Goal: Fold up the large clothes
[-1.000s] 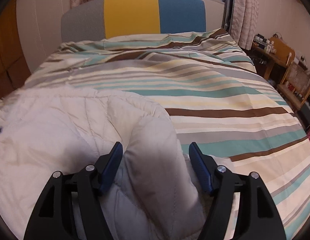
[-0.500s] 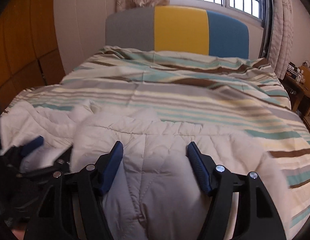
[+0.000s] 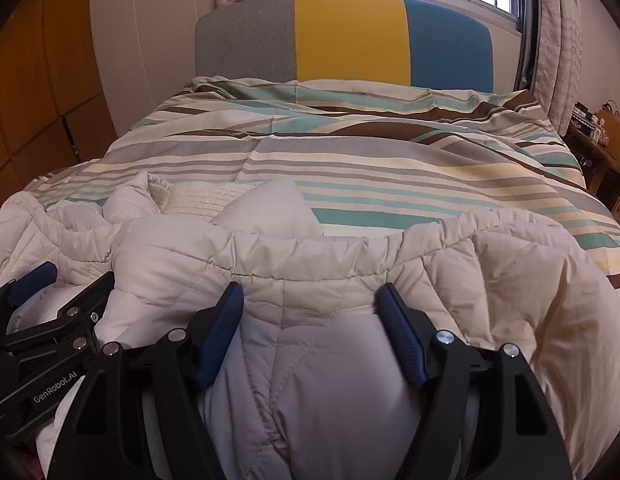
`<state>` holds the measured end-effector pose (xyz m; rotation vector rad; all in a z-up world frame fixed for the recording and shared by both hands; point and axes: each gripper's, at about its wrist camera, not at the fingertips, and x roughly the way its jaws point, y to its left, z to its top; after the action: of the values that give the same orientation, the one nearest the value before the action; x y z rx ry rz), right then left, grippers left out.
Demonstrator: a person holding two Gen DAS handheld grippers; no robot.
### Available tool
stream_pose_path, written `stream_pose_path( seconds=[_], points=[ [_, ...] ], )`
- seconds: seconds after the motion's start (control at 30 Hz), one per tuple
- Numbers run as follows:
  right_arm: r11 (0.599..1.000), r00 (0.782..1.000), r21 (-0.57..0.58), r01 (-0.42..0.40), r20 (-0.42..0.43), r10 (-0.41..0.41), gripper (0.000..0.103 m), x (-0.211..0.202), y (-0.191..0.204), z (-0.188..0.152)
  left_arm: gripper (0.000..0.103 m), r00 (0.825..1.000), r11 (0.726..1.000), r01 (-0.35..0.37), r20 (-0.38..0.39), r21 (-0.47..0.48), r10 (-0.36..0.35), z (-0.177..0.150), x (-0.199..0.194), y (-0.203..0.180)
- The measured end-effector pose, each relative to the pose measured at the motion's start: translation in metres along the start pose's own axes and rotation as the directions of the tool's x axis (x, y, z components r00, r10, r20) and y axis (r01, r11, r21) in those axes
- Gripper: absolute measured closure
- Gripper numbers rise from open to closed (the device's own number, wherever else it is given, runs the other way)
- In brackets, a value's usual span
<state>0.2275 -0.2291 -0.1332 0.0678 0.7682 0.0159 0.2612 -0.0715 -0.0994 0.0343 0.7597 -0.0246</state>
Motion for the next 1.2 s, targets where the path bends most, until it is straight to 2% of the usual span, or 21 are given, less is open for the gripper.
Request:
stream_pose_path(
  seconds=[0.2,0.27,0.4,0.5,0.57,0.63,0.67,0.8,0.97,1.07,1.13,1.2],
  points=[
    [0.999,0.999,0.029,-0.045,0.023,0.044,0.027,-0.026,-0.006,0.002,0.009,0.998,1.000,0.023,-0.050,-0.006,-0.024,0.005,-0.025,0.010],
    [0.999,0.996,0.019,-0.050,0.074,0.049,0.027,-0.051,-0.001,-0.002,0.009,0.999,1.000,0.015,-0.035,-0.021,-0.016,0.006,-0.039,0.019],
    [0.997,0.987,-0.026,-0.076,0.141,0.079,0.026,-0.086,0.015,-0.010,0.009,1.000,0.994,-0.025,0.011,-0.110,0.027,0.008,-0.067,0.052],
    [0.991,0.987,-0.085,-0.099,0.119,0.109,0.026,-0.086,0.032,-0.016,0.009,0.998,0.987,-0.058,0.020,-0.147,0.061,0.010,-0.073,0.075],
    [0.989,0.992,-0.130,-0.071,0.094,0.084,0.024,-0.075,0.041,-0.023,0.009,0.990,0.982,-0.135,0.012,-0.135,0.138,0.009,-0.068,0.087],
    [0.989,0.997,-0.141,-0.050,0.059,0.059,0.024,-0.060,0.044,-0.029,0.009,0.986,0.977,-0.168,-0.001,-0.132,0.170,0.003,-0.057,0.096],
    [0.989,0.997,-0.137,-0.050,0.053,0.058,0.024,-0.056,0.043,-0.032,0.005,0.985,0.977,-0.171,-0.010,-0.124,0.171,-0.002,-0.050,0.098],
    [0.991,0.997,-0.124,-0.057,0.042,0.063,0.024,-0.044,0.038,-0.034,0.003,0.986,0.980,-0.161,0.020,-0.118,0.165,-0.019,-0.037,0.097],
    [0.991,0.998,-0.125,-0.054,0.036,0.059,0.022,-0.043,0.037,-0.034,0.003,0.986,0.982,-0.165,-0.023,-0.094,0.163,-0.017,-0.025,0.093],
    [0.991,0.996,-0.105,-0.085,0.027,0.088,0.021,-0.051,0.033,-0.031,0.003,0.990,0.986,-0.137,-0.036,-0.099,0.134,-0.014,-0.030,0.096],
    [0.991,0.994,-0.077,-0.105,0.033,0.108,0.020,-0.066,0.026,-0.032,0.003,0.996,0.991,-0.084,-0.037,-0.104,0.081,-0.012,-0.044,0.101],
    [0.993,0.991,-0.057,-0.105,0.075,0.109,0.018,-0.088,0.015,-0.033,0.003,0.998,0.990,-0.062,-0.015,-0.123,0.061,-0.014,-0.060,0.107]
  ],
)
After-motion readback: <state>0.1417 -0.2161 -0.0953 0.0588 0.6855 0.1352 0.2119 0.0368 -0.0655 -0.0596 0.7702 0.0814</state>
